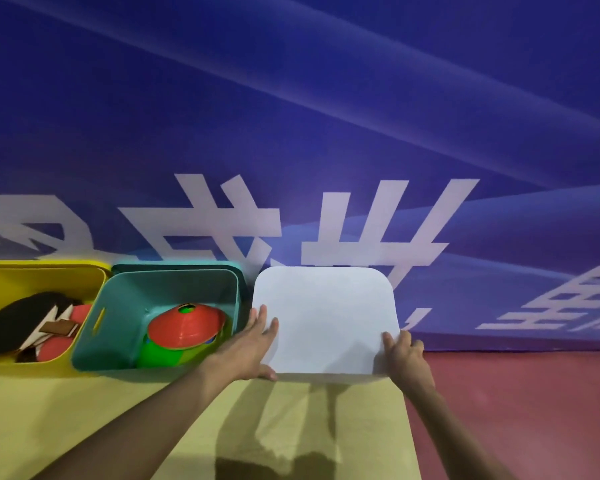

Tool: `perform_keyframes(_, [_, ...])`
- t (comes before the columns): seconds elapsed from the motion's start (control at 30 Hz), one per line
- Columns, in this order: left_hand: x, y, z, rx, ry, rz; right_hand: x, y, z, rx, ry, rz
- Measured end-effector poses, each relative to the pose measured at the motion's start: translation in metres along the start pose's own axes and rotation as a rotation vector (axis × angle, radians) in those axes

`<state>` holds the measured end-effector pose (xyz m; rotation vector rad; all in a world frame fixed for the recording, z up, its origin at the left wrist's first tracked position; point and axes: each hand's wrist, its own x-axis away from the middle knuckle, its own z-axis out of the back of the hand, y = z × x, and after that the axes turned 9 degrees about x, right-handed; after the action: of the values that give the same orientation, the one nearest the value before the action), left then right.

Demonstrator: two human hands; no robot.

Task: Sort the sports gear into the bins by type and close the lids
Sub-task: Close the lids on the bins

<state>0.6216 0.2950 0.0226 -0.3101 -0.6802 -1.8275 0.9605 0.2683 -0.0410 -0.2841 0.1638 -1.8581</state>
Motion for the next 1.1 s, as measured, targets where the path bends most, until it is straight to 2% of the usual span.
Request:
perform_keyframes(0.03, [-0.001,0.0,0.0,0.005,0.0,-0.001,0.003,0.001,-0.001,0.017,0.037,0.003])
perform_keyframes(0.13, [-0.003,0.002,-0.001,0.012,-0.01,-0.008,0.01,-0.003,0.011,-0.041,-0.049,-0.027])
perform_keyframes(0.2, [-0.003,0.003,-0.002,-0.001,-0.019,-0.013,0.01,-0.001,0.015,-0.005,0.04,-0.076])
perform_keyframes(0.3, [-0.002,0.005,-0.003,-0.078,-0.039,-0.003,0.014,-0.005,0.015,-0.088,-0.083,-0.12])
perform_keyframes(0.47, [-0.001,0.033,-0.015,-0.278,0.007,0.103,0.007,-0.003,0.022,-0.251,-0.15,-0.172])
perform_keyframes(0.57, [-0.002,0.049,-0.024,-0.327,0.011,0.165,0.004,-0.002,0.028,-0.313,-0.259,-0.206])
perform_keyframes(0.63, [0.0,0.046,-0.024,-0.335,0.03,0.144,0.007,-0.003,0.033,-0.333,-0.294,-0.213])
perform_keyframes(0.77, [0.002,0.029,-0.016,-0.293,0.038,0.088,0.007,-0.007,0.037,-0.394,-0.286,-0.236])
perform_keyframes(0.87, [-0.002,0.023,-0.011,-0.226,0.014,0.072,0.0,-0.003,0.028,-0.331,-0.247,-0.192])
perform_keyframes(0.97, [-0.001,0.015,-0.002,-0.068,0.038,0.05,-0.016,-0.007,0.027,-0.289,-0.275,-0.172])
perform_keyframes(1.1, [-0.002,0.006,0.0,0.072,0.076,0.123,-0.042,-0.023,0.033,-0.24,-0.311,-0.194])
